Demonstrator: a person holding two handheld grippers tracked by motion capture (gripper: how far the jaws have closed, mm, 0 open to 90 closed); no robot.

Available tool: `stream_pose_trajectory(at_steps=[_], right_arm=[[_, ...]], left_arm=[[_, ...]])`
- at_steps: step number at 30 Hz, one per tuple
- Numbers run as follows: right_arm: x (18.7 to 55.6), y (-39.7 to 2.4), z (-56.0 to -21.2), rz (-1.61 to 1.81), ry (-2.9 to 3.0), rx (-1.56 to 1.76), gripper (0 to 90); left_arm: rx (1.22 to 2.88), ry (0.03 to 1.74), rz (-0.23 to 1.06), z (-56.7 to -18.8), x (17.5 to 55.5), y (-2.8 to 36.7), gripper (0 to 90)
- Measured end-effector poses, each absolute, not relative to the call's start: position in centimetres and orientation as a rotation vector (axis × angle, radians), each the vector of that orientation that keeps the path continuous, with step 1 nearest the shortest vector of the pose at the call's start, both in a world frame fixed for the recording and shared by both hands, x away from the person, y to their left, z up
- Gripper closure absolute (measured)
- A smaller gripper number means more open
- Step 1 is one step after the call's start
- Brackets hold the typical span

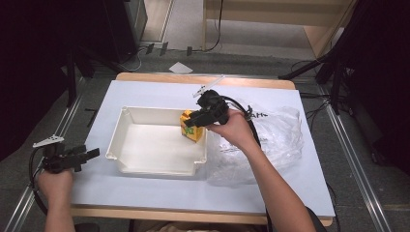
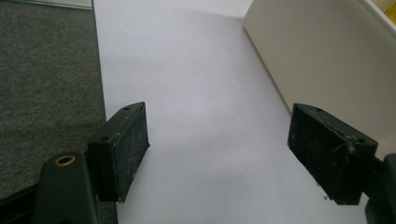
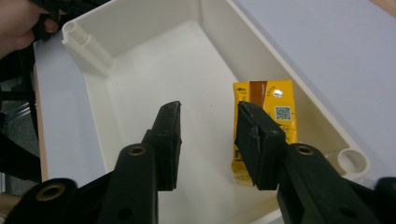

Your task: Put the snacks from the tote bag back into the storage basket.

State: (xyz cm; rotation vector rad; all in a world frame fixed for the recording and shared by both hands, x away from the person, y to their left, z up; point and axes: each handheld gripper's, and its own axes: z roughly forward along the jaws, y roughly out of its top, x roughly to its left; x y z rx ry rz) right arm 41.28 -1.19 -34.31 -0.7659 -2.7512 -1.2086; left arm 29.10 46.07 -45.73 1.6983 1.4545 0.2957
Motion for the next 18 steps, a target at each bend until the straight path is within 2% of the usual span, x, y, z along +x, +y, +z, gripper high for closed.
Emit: stream_pose_trajectory(at_steps=[1, 5, 9, 18], right_arm=[[41.3, -1.2, -34.3, -1.209, -2.751, -0.766, 65.9], [40.9, -1.1, -34.6, -1.205, -2.763, -0.719, 76.4], [40.4, -0.9, -35.4, -1.170, -2.805, -0.654, 90.0], [40.5, -0.2, -37.6, -1.058, -2.807, -0.683, 90.0]], left_arm=[[1.698, 1.454, 0.296, -45.7, 29.1, 46.1, 21.5], [1.698, 1.448, 0.300, -45.7, 29.4, 45.9, 21.6], [1.705, 1.441, 0.292, -45.7, 29.8, 45.7, 21.6], [1.713, 1.432, 0.286, -45.7, 30.4, 45.4, 21.6]])
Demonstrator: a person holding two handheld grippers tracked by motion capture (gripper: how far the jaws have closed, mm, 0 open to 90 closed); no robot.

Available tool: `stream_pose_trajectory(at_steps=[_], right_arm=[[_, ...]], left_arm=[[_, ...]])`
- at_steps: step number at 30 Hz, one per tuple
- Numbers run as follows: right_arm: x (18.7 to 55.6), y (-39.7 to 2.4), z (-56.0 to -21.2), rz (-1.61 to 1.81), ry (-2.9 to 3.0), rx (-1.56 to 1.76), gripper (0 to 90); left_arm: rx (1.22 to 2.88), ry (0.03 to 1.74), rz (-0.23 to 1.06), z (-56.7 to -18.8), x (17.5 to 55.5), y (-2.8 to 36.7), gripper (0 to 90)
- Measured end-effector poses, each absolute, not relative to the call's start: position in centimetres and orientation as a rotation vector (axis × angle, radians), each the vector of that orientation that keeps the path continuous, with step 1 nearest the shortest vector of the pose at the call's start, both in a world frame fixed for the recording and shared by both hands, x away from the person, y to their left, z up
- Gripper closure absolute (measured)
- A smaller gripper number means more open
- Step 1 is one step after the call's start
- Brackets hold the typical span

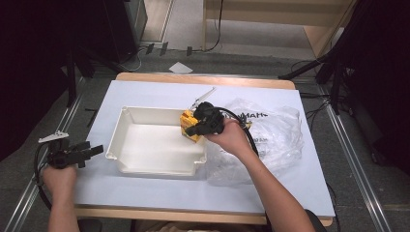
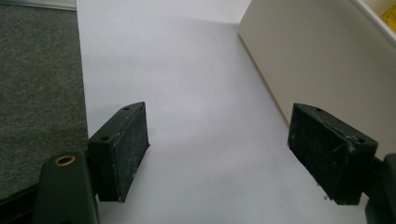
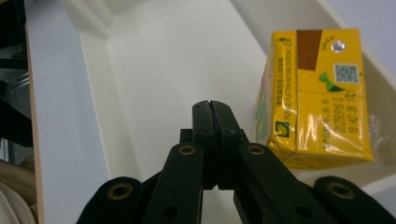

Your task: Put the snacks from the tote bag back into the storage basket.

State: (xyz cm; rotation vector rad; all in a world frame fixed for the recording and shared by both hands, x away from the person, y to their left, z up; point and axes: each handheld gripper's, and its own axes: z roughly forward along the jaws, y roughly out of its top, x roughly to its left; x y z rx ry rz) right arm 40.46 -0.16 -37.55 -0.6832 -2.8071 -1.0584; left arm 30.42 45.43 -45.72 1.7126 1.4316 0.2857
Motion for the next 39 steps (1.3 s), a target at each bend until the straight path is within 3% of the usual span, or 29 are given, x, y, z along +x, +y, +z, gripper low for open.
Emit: stream_pose_trajectory(at_steps=[39], right_arm=[[41.8, -1.4, -38.9, -1.004, -2.808, -0.778, 90.0]], left_arm=[[1.724, 1.423, 0.278, -45.8, 30.8, 45.1, 21.6]])
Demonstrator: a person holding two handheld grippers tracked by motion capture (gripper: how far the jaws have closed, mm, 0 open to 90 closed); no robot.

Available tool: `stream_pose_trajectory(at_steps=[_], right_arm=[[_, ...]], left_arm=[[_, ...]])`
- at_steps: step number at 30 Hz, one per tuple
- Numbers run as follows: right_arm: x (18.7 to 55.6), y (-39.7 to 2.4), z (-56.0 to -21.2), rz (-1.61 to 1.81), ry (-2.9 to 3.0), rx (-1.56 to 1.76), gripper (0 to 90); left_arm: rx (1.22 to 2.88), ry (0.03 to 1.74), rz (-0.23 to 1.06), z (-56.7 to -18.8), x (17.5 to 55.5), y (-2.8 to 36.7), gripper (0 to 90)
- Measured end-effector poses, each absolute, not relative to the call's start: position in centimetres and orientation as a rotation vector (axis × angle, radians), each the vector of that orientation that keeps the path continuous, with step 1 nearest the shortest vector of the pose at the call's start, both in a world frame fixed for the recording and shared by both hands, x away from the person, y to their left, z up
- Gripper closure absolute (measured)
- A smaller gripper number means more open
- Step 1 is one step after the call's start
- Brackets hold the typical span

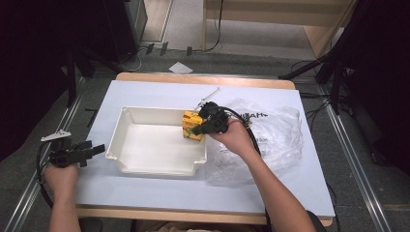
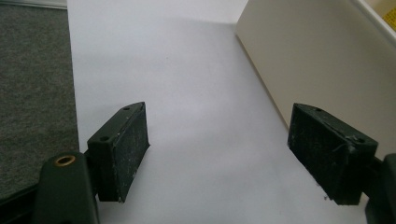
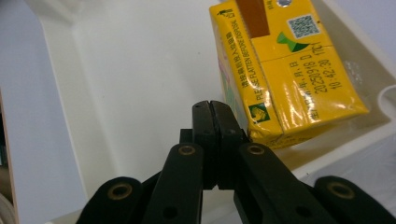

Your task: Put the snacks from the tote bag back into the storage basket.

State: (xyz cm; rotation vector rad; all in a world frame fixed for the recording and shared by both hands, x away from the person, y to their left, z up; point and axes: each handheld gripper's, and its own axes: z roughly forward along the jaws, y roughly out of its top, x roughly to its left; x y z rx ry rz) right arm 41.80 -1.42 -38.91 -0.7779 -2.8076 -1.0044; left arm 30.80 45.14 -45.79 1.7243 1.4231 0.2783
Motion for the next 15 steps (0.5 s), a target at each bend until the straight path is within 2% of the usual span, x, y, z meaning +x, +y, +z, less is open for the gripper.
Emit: stream_pose_trajectory(at_steps=[15], right_arm=[[42.20, -2.14, -38.70, -1.009, -2.808, -0.819, 90.0]], left_arm=[[1.726, 1.421, 0.278, -45.80, 30.83, 45.09, 21.5]])
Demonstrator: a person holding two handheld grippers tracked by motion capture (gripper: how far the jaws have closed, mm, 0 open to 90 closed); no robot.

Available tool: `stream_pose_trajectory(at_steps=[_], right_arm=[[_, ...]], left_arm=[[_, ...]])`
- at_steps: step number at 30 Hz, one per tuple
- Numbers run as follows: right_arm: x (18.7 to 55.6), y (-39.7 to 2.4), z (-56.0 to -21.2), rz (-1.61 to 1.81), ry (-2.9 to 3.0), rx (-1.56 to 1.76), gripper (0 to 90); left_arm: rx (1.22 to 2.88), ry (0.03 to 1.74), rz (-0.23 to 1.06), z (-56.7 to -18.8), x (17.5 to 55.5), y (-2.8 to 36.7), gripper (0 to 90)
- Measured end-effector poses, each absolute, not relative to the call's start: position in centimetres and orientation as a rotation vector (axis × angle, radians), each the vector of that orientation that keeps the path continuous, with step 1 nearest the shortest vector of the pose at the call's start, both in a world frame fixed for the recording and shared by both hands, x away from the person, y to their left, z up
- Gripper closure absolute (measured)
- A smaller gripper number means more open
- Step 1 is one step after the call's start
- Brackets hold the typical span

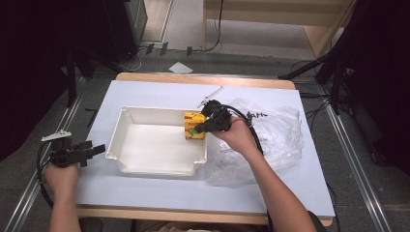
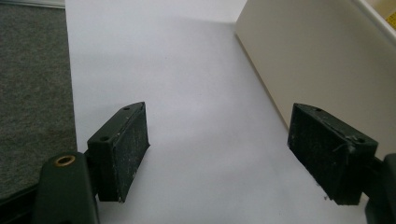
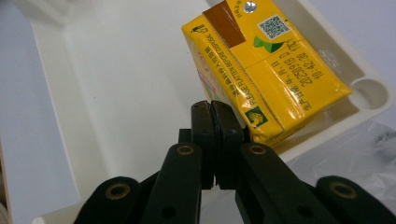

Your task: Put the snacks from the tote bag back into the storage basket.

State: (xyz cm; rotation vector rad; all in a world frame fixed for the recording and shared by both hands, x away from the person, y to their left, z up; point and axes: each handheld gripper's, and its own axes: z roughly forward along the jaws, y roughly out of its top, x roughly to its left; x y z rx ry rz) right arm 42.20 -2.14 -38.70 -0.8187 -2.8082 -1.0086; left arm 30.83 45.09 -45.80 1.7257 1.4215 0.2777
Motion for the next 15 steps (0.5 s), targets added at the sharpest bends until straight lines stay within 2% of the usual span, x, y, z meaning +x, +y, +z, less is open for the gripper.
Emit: stream_pose_trajectory(at_steps=[15], right_arm=[[42.41, -2.84, -38.34, -1.029, -2.791, -0.843, 90.0]], left_arm=[[1.731, 1.419, 0.274, -45.78, 31.03, 44.93, 21.6]])
